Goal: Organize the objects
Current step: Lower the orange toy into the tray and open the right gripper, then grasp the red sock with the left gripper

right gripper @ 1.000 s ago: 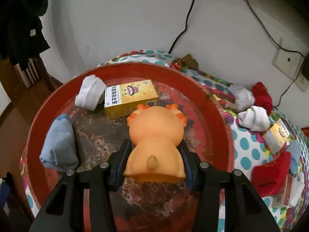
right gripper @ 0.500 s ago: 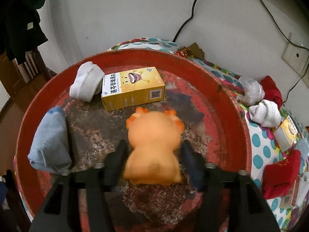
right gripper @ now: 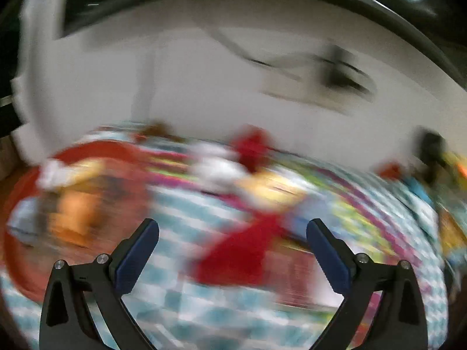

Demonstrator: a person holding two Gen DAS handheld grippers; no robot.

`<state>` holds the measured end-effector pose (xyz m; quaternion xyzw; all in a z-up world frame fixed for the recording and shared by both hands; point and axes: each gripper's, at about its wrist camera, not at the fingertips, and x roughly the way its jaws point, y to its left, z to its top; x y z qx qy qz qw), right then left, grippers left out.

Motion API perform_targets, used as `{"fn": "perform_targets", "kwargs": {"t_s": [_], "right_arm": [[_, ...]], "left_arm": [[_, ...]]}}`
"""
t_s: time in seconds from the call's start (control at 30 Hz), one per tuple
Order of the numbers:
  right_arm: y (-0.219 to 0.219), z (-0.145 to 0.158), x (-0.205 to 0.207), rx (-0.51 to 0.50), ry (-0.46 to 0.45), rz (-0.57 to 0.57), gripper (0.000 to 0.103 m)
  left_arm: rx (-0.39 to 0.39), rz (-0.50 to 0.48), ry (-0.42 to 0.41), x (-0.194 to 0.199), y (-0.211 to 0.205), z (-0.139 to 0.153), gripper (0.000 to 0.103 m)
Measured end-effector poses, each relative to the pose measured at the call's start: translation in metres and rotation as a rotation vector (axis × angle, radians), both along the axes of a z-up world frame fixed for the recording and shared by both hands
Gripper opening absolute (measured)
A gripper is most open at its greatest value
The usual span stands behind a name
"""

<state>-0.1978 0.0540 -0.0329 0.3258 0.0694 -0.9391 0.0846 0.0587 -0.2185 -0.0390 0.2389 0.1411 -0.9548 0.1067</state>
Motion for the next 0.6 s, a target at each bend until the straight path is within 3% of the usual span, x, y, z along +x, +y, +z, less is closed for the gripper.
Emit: {"fn": "perform_targets", "kwargs": {"t_s": [0.17, 0.23, 0.33, 0.47, 0.6], "right_arm": [[0.109, -0.028, -0.016, -0.092, -0.072, -0.205, 0.101], [0.142, -0.035, -0.02, -0.191, -0.11, -0.264, 0.101], [0.162, -0.037, -0.02, -0.275, -0.116, -0.297, 0.101], [0.171, -0.039, -0.017, -0.293, -0.14, -0.33, 0.101], [0.17, -0.038, -0.015, -0.305, -0.143, -0.311, 0.101]], "left_arm": [[-0.088, -0.113, -0.005, -0.009, 0.046, -0.004, 0.075], [-0.118, -0.16, -0.013, -0.019, 0.071, -0.003, 0.075], [-0.147, -0.253, -0.013, -0.037, 0.108, 0.002, 0.075], [-0.181, -0.365, -0.04, -0.084, 0.154, 0.011, 0.075], [-0.196, -0.394, -0.086, -0.139, 0.185, 0.013, 0.075]]}}
